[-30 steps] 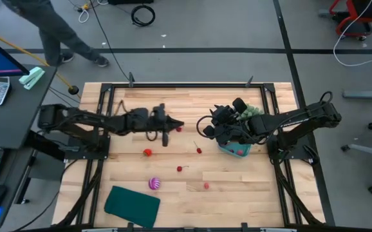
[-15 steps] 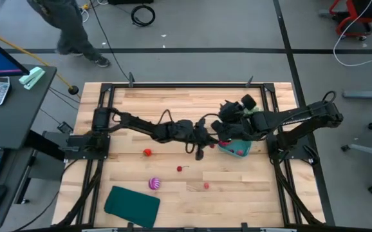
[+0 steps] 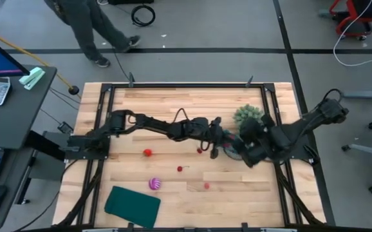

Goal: Pick and placing Produce into tupperware
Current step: Put the cherry into the green bin

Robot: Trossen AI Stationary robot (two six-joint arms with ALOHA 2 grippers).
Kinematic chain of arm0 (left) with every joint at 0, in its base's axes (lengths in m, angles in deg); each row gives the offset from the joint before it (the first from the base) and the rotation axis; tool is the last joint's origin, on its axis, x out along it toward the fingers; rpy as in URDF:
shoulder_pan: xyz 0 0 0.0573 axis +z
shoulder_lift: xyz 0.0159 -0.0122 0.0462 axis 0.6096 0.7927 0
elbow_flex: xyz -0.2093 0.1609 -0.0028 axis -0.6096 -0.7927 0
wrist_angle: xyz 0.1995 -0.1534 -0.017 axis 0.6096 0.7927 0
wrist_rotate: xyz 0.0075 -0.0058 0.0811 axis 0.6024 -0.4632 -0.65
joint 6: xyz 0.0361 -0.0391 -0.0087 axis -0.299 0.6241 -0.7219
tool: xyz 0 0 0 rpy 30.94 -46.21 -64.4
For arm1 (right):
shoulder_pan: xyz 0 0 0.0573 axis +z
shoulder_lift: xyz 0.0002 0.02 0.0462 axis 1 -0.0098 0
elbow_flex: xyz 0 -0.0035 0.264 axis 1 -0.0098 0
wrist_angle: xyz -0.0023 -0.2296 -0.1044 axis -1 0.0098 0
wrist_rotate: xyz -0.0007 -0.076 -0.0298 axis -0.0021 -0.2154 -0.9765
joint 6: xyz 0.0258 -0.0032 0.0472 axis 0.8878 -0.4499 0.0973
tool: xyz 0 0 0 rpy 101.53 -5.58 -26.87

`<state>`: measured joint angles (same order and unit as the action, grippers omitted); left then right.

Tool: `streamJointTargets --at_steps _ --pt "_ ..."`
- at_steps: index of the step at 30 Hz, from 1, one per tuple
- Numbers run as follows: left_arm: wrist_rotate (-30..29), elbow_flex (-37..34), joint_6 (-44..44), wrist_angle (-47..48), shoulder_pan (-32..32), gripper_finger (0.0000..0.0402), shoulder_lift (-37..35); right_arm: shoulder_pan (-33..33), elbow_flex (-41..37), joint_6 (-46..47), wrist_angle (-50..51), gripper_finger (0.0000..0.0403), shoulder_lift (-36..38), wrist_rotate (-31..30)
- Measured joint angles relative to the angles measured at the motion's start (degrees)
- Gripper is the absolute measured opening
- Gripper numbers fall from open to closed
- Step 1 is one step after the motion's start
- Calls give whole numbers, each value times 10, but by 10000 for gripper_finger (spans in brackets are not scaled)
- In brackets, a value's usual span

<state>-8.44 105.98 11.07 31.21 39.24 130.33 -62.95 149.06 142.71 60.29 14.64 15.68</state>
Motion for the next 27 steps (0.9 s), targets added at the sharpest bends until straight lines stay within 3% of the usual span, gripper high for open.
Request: streamJointTargets --at_steps 6,15,27 --pt "0 25 -4 3 4 9 36 55 -28 -4 -17 107 0 1" --pt "-1 24 6 17 19 8 78 59 -28 -4 -18 107 0 -2" --pt "0 24 6 15 25 107 78 59 -28 -21 -18 107 1 -8"
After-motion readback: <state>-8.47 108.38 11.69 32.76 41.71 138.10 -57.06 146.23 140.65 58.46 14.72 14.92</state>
